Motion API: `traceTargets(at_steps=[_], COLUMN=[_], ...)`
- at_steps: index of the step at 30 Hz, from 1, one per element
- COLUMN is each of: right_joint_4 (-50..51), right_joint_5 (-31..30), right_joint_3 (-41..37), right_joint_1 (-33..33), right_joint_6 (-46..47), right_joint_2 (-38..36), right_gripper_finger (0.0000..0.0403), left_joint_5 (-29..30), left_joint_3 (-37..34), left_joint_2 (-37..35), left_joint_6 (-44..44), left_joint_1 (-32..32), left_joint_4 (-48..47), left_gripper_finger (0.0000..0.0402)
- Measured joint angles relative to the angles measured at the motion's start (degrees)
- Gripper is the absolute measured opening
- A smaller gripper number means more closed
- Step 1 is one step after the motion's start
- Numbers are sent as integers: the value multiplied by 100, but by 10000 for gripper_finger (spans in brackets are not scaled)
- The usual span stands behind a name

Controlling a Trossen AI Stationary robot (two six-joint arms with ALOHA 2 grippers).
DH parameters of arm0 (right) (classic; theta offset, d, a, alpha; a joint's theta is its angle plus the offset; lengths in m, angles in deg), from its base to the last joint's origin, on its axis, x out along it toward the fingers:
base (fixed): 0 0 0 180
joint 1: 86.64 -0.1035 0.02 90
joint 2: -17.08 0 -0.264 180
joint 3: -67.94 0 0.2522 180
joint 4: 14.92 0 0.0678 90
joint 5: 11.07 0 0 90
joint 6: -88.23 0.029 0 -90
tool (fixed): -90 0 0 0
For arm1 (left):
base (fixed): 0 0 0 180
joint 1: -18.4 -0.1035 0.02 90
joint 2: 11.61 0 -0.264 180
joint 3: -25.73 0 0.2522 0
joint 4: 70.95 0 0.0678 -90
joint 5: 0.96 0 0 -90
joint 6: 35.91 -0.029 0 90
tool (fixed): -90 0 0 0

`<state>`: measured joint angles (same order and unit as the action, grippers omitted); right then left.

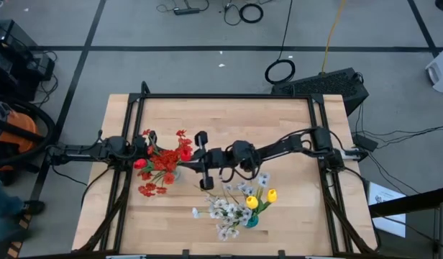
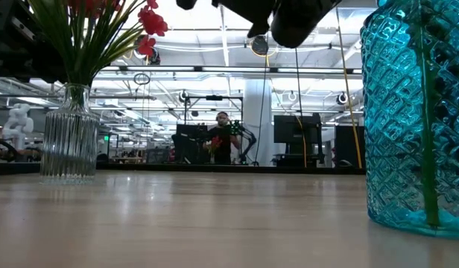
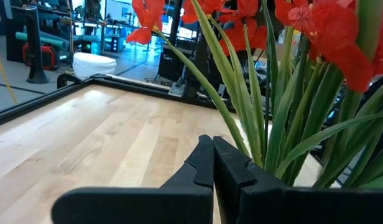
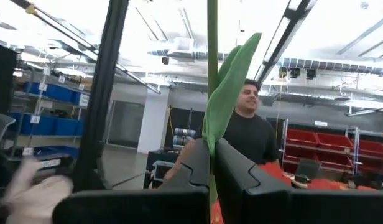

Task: Sort flowers into vase by color
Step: Put the red tulip into the transparent vase

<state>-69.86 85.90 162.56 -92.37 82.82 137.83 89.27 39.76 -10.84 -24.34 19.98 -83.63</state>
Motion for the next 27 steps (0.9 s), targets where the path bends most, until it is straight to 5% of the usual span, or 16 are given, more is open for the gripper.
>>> traceTargets(at_steps=[27], right_joint_4=[532], right_joint_5=[-246], right_joint_3=[191], right_joint_1=[4], right_joint_6=[-494], right_joint_2=[102], right_gripper_finger=[0], left_joint_5=[0], left_joint_3=[0], left_joint_2=[0], left_joint_6=[0], left_joint_1=[1], left_joint_4=[0], left_gripper_finger=[0])
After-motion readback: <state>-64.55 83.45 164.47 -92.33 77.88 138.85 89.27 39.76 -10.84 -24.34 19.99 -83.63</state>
